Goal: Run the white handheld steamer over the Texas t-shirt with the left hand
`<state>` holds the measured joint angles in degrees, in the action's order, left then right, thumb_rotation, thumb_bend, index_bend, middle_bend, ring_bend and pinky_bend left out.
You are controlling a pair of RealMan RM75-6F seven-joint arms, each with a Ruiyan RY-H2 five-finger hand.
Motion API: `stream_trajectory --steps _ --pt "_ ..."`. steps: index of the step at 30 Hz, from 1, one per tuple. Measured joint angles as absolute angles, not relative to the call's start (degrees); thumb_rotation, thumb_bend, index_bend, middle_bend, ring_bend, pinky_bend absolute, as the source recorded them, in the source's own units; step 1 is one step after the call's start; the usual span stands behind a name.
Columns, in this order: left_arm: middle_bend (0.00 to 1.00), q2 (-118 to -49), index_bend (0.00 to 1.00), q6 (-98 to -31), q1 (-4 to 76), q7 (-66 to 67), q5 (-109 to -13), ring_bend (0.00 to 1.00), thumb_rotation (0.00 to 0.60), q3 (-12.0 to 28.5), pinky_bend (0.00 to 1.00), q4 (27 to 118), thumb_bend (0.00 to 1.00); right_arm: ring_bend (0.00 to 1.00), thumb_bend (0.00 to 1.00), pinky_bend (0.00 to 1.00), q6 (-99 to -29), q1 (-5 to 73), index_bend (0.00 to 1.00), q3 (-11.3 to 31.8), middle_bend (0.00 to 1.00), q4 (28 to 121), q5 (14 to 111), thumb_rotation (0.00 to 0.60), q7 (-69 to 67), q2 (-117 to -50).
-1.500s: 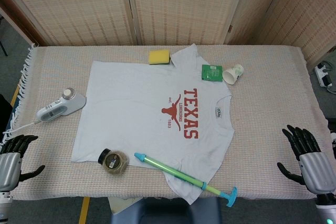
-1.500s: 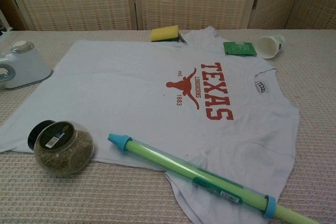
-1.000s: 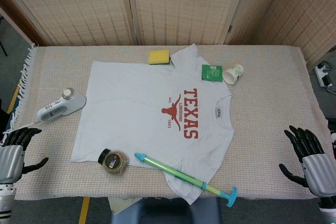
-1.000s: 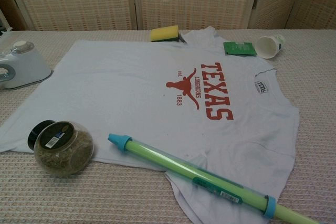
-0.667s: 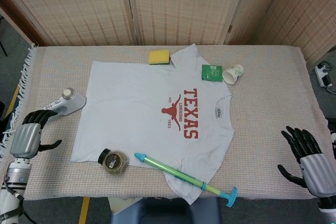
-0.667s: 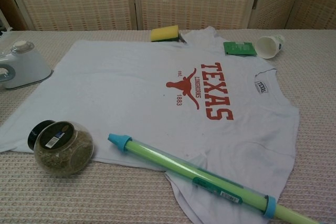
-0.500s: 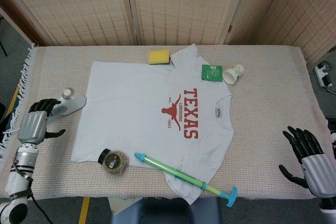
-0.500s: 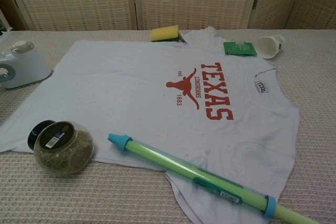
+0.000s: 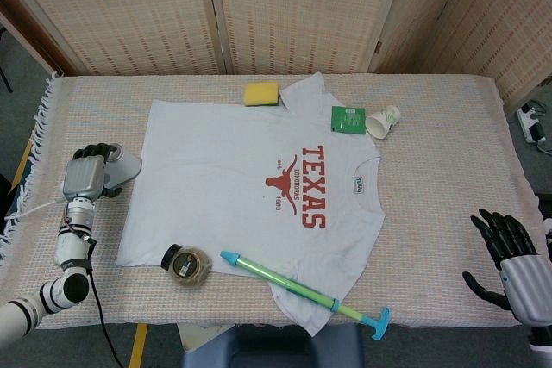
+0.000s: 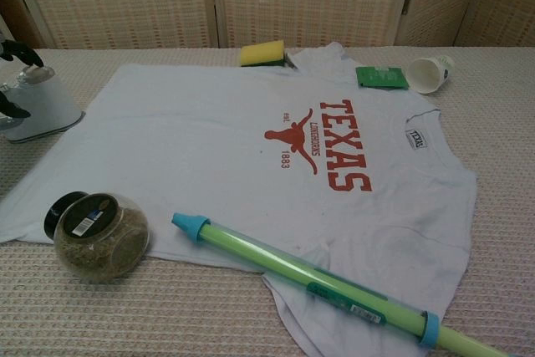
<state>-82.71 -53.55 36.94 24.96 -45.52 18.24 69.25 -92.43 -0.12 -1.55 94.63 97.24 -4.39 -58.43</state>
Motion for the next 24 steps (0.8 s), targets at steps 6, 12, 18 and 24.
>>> stream_trajectory --steps 6,12,18,24 --pt "0.22 -83.82 0.25 -52.63 37.95 25.76 -41.86 0.15 0.600 18.12 0.18 66.22 0.23 0.00 0.23 0.00 -91.96 -0.16 0.00 -1.35 0.01 94.89 96.43 0.600 -4.24 -58.36" --pt "0.22 -82.49 0.25 -52.96 36.75 22.57 -42.34 0.14 0.600 17.98 0.19 66.59 0.23 0.00 0.23 0.00 -91.00 0.33 0.00 -1.22 0.01 95.36 96.32 0.600 -3.70 -58.42" --pt "0.22 -80.77 0.25 -53.82 35.38 19.33 -44.12 0.14 0.600 17.69 0.19 67.94 0.23 0.00 0.23 0.00 -90.71 0.46 0.00 -1.15 0.01 96.04 96.25 0.600 -3.15 -58.11" --pt "0.22 -78.84 0.25 -56.26 33.79 16.71 -46.74 0.15 0.600 17.43 0.19 70.59 0.23 0.00 0.23 0.00 -91.53 -0.09 0.00 -1.11 0.01 96.63 96.16 0.600 -2.78 -57.50"
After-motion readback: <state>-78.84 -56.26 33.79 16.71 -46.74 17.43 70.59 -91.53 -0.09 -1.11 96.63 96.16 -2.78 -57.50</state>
